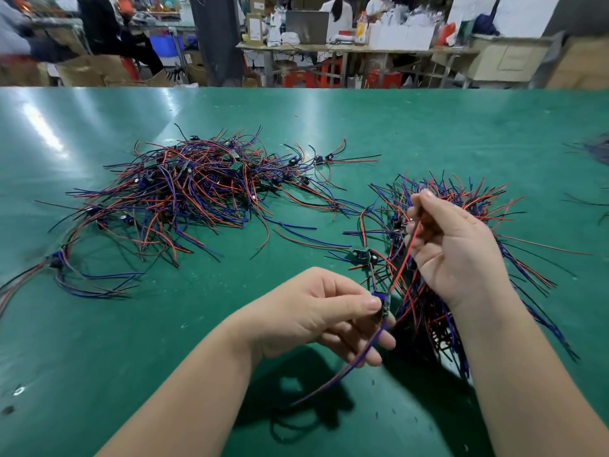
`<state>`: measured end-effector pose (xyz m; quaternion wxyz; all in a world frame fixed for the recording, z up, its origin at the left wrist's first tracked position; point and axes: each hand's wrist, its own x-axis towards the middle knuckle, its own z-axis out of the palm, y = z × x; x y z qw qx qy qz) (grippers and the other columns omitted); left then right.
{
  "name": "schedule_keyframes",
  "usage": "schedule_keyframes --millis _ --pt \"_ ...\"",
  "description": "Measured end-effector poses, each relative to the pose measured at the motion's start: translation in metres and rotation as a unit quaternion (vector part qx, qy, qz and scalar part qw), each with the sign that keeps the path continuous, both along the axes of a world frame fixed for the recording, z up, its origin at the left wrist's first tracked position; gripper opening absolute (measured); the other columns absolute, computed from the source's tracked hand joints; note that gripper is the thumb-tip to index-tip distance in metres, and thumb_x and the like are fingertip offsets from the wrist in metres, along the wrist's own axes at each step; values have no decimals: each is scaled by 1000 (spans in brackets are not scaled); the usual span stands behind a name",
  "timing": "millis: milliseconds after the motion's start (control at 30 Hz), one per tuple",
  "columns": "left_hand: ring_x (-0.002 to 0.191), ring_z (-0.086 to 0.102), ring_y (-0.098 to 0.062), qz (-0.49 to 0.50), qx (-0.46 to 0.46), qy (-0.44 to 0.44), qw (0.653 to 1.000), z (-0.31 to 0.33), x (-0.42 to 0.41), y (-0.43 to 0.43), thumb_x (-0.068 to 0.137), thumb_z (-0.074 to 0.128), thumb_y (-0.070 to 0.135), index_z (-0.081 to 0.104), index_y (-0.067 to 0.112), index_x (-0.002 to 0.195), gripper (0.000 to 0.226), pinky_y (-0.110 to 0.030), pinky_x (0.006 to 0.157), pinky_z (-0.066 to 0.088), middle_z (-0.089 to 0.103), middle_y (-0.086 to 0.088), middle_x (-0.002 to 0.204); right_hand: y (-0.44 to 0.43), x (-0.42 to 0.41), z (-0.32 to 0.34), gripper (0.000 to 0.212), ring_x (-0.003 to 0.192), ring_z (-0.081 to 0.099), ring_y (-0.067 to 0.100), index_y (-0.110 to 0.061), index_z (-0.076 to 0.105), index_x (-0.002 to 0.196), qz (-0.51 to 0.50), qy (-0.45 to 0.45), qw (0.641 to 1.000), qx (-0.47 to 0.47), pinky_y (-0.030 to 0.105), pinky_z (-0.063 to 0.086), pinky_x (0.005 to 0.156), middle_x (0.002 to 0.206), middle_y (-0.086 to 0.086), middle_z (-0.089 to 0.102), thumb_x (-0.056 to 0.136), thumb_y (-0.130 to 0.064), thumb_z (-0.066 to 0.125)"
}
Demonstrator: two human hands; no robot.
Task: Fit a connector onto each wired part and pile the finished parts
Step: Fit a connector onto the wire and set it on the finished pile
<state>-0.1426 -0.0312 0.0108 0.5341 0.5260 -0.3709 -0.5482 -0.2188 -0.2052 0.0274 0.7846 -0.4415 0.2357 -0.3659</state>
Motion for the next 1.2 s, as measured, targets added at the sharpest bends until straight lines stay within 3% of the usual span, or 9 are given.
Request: schedule_keyframes --millis 200,300,367,433,533,700,867,1067,1200 --pt "65 71 -16 49 -6 -19 999 1 3 -1 87 62 31 73 15 83 20 -20 56 54 75 -7 82 -11 -2 -2 24 59 62 9 -9 65 88 -41 -11 999 19 15 46 53 73 2 71 98 -25 50" --pt "59 69 -14 161 -18 -11 987 1 9 -6 89 56 27 70 12 85 21 -18 51 51 74 -5 77 0 3 -4 11 65 64 13 -8 59 101 19 41 999 -17 18 46 57 90 10 67 94 -16 56" --pt "57 68 -13 200 -20 -24 979 -1 12 -7 95 52 21 67 8 89 20 -17 49 51 73 -4 74 11 7 -8 27 65 63 13 -11 58 110 98 81 990 -69 18 47 58 92 11 67 83 -12 64" --pt "56 67 -12 202 -22 -40 978 -2 13 -7 97 50 18 66 10 87 21 -17 49 50 72 -4 73 24 9 -11 27 61 62 10 -11 66 98 154 92 977 -114 17 47 55 82 9 70 71 -14 69" --pt "54 66 -12 184 -28 -53 981 -2 11 -8 97 49 14 68 15 82 24 -18 50 51 72 -5 74 33 12 -15 15 57 60 8 -10 68 82 145 99 975 -137 15 45 51 72 5 69 68 -5 73" --pt "53 65 -13 175 -31 -60 982 -4 9 -8 96 51 12 67 15 79 24 -19 50 51 71 -3 70 29 8 -12 28 57 64 9 -9 65 82 171 97 978 -71 14 46 49 70 4 71 55 -8 73" --pt "51 63 -12 174 -27 -80 981 -7 8 -10 96 51 13 64 5 89 17 -21 52 50 71 -2 70 28 8 -8 25 54 62 8 -12 63 70 157 76 984 -41 14 47 49 63 1 68 50 0 72" --pt "51 64 -11 194 -40 -90 976 -8 12 -8 96 52 13 64 8 85 17 -18 49 50 71 -2 69 30 8 -12 22 53 61 9 -13 58 66 121 58 991 -27 15 45 47 58 -1 59 63 5 70" --pt "50 63 -11 204 -42 -96 973 -10 13 -9 95 54 14 65 7 86 15 -18 48 49 71 -2 69 30 9 -16 20 58 61 9 -14 61 74 90 74 987 -109 17 47 50 61 -4 61 82 4 64"
